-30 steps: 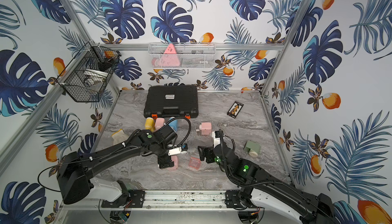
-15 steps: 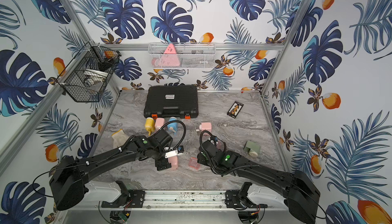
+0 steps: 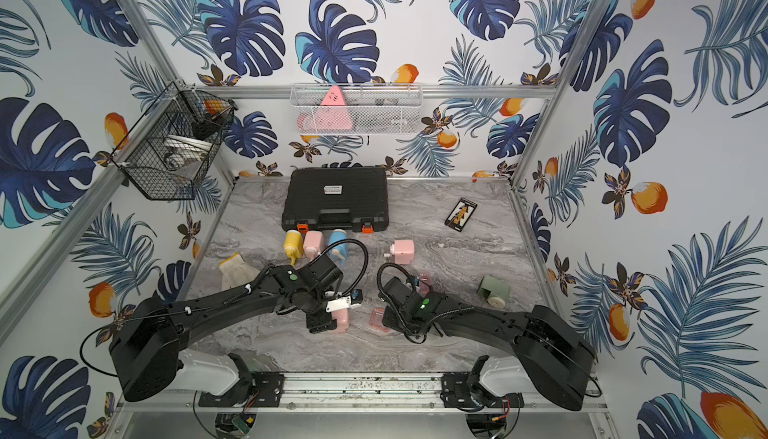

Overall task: Put the tray back into the pencil sharpener
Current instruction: Place the pencil sharpener at the center of the board, then close the container of the pencil sharpener.

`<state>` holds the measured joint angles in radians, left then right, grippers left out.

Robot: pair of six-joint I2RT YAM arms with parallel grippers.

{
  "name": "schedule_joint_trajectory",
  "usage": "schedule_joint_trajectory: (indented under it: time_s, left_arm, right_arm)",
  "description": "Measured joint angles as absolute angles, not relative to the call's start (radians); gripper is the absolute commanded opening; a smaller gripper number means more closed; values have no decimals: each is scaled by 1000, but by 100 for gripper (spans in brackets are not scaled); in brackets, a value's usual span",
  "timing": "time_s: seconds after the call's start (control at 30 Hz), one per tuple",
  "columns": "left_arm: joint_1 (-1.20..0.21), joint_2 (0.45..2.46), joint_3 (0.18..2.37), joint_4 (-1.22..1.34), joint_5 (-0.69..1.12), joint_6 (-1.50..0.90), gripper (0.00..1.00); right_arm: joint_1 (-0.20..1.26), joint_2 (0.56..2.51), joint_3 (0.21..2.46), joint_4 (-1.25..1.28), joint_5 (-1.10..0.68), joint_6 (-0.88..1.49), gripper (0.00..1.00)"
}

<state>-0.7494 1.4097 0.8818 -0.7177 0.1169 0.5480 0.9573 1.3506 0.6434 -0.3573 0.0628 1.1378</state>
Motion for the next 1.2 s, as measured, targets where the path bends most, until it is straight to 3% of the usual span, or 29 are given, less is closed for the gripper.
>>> schedule_joint_trajectory:
  time_s: [0.63,0.97,1.2]
  left_arm:
    - [-797,1394,844,-669,149,604,58]
    - [-799,1432,863,-650,149,604,59]
    - [-800,1424,849,-620,155,604,59]
  right_arm:
    - [962,1437,677,-326,-13,1105,13]
    - [978,1450,690,-307,-41,1080,11]
    - [987,1471,698,-300,-58,1072,17]
